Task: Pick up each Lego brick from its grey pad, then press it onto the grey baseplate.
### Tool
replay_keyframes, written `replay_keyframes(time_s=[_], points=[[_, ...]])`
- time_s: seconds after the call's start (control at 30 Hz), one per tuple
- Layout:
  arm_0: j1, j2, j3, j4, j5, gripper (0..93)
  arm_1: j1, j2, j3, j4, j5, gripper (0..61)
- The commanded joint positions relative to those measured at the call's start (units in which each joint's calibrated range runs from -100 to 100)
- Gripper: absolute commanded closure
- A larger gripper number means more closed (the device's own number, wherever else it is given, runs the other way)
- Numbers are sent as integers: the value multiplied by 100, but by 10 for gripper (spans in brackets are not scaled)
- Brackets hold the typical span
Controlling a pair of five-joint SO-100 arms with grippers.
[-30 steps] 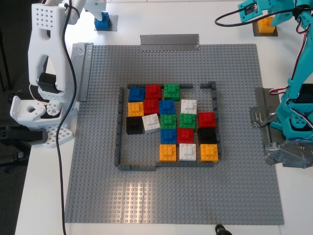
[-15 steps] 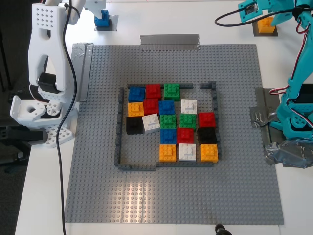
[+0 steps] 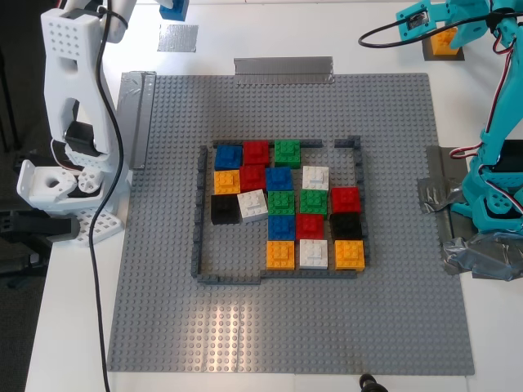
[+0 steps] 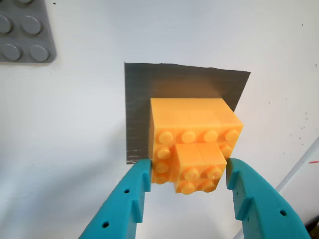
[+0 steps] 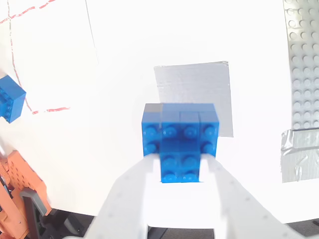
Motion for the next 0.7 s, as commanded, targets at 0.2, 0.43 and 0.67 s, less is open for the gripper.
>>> replay_keyframes(time_s=[0.2,0.43,0.67], points=[[62,-100,-125,31,-1,760,507,-2426,1824,-255,-142,612],[-3,-469,-125,56,9,752,1146,-3731,3648,-613,-205,612],[-10,-589,-125,454,14,752,1733,-4538,4461,-417,-176,612]])
